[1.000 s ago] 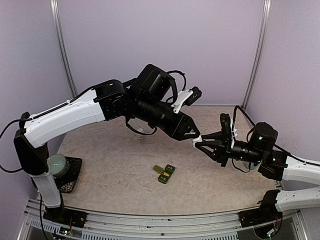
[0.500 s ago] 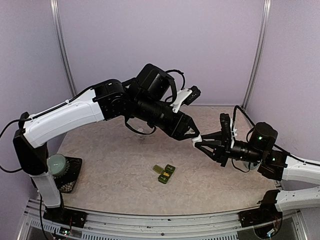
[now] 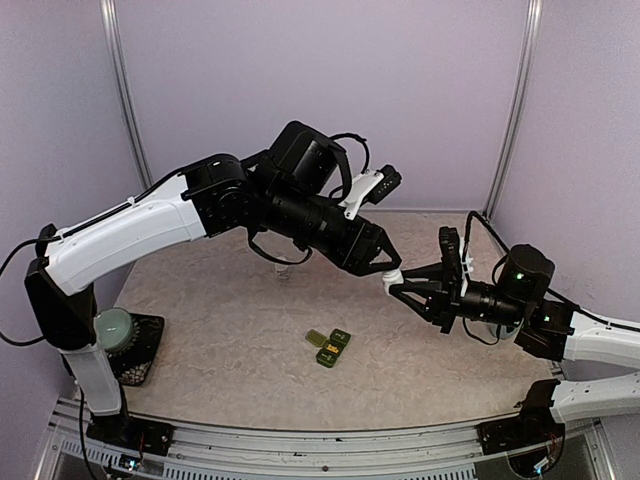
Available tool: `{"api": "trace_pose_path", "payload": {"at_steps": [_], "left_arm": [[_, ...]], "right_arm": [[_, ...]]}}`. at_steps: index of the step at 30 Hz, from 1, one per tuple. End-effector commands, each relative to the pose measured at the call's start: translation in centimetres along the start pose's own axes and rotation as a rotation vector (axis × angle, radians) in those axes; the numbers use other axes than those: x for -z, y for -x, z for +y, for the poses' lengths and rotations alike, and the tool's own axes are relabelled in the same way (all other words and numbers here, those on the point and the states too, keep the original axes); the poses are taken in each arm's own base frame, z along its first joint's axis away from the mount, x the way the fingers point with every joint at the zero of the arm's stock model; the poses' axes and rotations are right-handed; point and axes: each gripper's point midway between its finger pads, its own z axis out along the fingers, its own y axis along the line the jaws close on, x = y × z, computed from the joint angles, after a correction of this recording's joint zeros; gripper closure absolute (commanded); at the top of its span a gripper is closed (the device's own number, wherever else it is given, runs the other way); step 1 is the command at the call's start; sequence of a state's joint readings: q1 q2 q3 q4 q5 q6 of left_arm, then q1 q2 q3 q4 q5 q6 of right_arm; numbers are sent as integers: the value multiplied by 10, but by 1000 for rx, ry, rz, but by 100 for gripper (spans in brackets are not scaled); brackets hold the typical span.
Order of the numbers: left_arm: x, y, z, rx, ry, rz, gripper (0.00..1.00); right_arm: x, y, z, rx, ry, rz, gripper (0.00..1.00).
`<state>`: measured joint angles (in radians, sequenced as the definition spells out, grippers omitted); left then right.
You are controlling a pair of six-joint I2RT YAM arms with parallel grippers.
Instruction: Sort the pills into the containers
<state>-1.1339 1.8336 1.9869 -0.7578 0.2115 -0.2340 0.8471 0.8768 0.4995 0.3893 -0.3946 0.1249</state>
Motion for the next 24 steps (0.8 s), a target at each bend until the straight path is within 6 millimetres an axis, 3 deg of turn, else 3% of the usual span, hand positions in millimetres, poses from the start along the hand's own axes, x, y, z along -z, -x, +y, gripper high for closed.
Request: {"api": "trace_pose_path", "payload": {"at_steps": [1, 13, 24], "left_arm": [[10, 9, -10, -17, -21, -14, 50], [0, 0, -7, -25, 2, 25, 51], [0, 1, -8, -31, -4, 20, 62]], "right_arm": [[-1, 20, -3, 14, -11, -41, 85], [-1, 25, -2, 21, -6, -48, 85], [-2, 20, -2, 17, -4, -38, 85]]}}
